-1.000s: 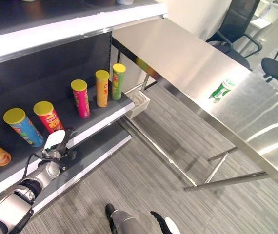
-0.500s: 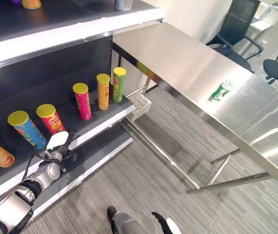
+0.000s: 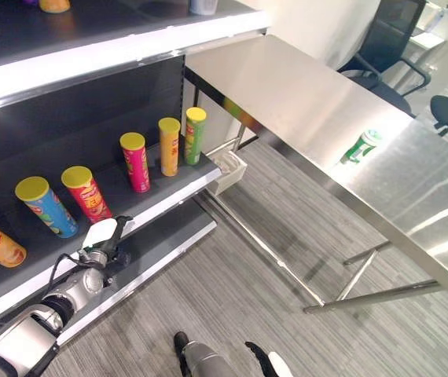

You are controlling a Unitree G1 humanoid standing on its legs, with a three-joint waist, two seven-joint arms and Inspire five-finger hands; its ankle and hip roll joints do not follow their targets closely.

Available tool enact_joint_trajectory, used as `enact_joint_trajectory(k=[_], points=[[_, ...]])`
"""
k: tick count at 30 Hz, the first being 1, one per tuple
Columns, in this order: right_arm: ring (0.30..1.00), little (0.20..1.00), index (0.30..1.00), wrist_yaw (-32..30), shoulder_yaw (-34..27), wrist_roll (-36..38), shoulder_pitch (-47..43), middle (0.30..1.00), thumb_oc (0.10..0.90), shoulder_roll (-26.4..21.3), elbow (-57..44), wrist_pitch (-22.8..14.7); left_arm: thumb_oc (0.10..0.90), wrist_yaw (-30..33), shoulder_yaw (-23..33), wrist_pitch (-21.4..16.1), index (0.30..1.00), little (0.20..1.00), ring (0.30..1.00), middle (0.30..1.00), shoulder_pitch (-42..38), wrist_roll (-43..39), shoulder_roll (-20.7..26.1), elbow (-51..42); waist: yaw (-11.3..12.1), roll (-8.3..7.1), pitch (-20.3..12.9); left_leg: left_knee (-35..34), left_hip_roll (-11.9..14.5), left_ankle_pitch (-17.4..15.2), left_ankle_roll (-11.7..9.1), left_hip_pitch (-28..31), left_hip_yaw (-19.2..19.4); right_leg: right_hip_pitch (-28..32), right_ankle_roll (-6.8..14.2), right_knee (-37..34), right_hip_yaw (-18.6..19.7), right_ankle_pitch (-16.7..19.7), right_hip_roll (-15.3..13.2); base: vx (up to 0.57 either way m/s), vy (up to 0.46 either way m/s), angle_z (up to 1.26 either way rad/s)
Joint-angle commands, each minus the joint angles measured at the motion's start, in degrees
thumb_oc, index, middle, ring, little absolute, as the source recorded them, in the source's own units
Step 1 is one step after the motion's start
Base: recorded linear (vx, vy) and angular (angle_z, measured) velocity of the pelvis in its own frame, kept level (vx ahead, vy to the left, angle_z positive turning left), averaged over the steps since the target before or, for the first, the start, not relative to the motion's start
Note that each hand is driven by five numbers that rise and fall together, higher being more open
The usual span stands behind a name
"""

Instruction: Put the goods on the table back onto the shelves and tidy them up.

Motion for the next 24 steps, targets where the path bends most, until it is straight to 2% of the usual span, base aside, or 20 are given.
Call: enact_joint_trajectory(k=[1, 13, 24], points=[[0.9, 0.9, 0.9, -2.0, -0.2, 0.4, 4.1, 0.9, 0.8, -0.2, -5.6, -3.9, 0.8, 2.6, 3.0, -3.2, 0.9, 0.9, 0.9, 0.9, -4.5, -0.7, 0.7, -3.0, -0.7, 1.57, 0.2, 0.4, 6.6, 1.0, -5.5, 1.7, -4.8, 11.8, 8.2, -17.9, 0.9, 6.1, -5.1, 0.01, 0.004, 0.11], [0.9, 0.9, 0.9, -2.6, 0.1, 0.7, 4.4, 0.9, 0.8, 0.3, -4.5, -4.0, 0.8, 4.9, 4.9, -2.2, 0.9, 0.9, 0.9, 0.9, -5.1, -1.3, 1.6, -1.2, -0.2, 2.15, -0.4, 0.3, 6.6, 1.3, -5.5, 1.6, -5.4, 12.5, 8.1, -18.0, 0.6, 5.6, -5.0, 0.0, 0.002, 0.06], [0.9, 0.9, 0.9, -2.3, 0.6, 0.6, 4.8, 0.9, 0.8, -0.2, -4.6, -4.1, 0.8, 6.0, 7.5, -1.6, 0.9, 0.9, 0.9, 0.9, -7.1, -3.7, 4.1, 1.8, -0.7, 2.07, -0.8, 0.3, 6.7, 1.1, -5.5, 1.4, -4.9, 11.6, 8.2, -17.9, 1.1, 5.9, -4.8, 0.0, 0.0, 0.0]])
